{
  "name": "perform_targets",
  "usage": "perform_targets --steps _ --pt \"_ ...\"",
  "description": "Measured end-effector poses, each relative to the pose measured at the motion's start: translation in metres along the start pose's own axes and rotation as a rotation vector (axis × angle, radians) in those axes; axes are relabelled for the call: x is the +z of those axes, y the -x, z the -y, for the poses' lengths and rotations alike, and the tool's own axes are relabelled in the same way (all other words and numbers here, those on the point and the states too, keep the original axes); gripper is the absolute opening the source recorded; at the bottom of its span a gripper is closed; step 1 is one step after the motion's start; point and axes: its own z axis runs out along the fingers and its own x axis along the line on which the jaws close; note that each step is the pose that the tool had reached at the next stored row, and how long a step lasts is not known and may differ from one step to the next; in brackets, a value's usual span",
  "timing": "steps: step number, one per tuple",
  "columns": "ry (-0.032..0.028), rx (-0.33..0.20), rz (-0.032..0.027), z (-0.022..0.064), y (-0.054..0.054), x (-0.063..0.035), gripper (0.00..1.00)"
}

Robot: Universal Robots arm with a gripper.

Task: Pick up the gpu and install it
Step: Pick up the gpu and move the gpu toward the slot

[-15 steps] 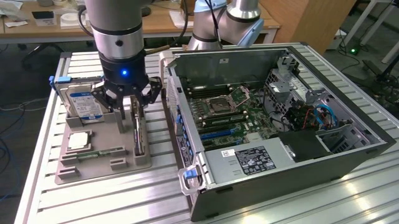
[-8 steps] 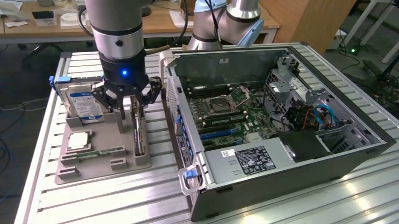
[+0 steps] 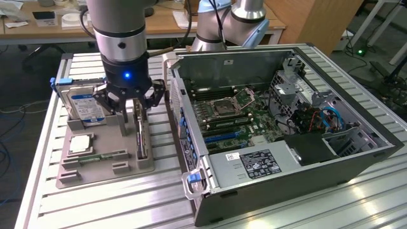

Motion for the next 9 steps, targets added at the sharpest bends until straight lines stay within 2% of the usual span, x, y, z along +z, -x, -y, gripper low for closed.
perform_targets --steps 9 --pt "-0.0022 0.000 -0.0001 0.0021 0.000 0.0126 0.47"
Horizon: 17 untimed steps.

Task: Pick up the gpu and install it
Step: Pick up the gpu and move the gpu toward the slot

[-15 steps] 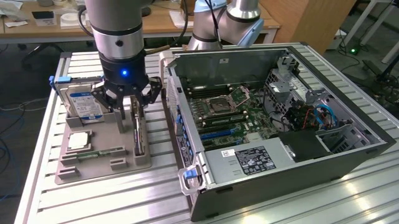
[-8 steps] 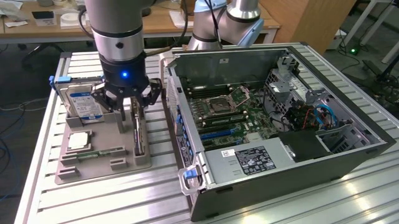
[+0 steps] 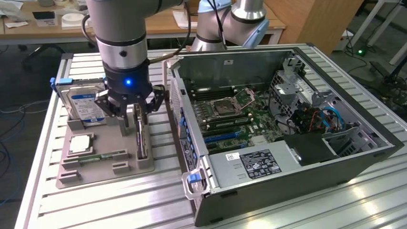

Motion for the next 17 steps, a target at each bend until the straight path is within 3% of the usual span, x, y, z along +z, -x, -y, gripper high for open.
perform_targets --steps 17 --pt "-0.0010 -0.005 -0.0004 0.0006 0.005 0.0185 0.47"
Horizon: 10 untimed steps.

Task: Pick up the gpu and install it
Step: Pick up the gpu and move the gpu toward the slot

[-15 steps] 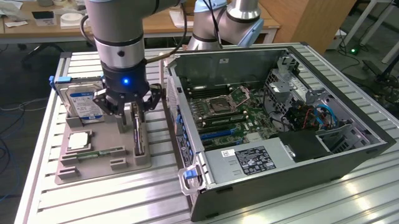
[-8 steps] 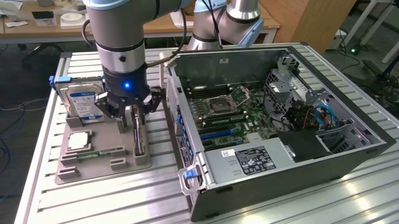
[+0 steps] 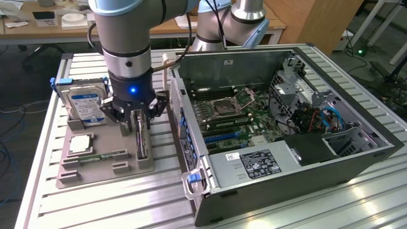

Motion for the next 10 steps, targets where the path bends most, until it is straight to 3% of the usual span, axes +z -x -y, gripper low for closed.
perform_targets --steps 10 --pt "0.0000 0.000 0.0000 0.0009 0.000 0.0103 0.47"
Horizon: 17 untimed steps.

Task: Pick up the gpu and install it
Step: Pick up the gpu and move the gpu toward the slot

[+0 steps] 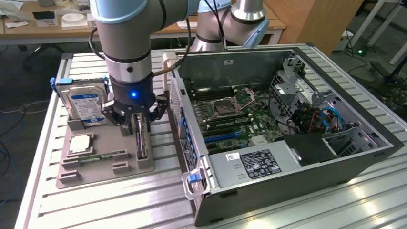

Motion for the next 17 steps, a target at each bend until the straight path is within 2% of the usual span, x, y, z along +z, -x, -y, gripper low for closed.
perform_targets --steps 17 --pt "0.0000 0.000 0.0000 -0.0052 0.000 0.0204 0.47"
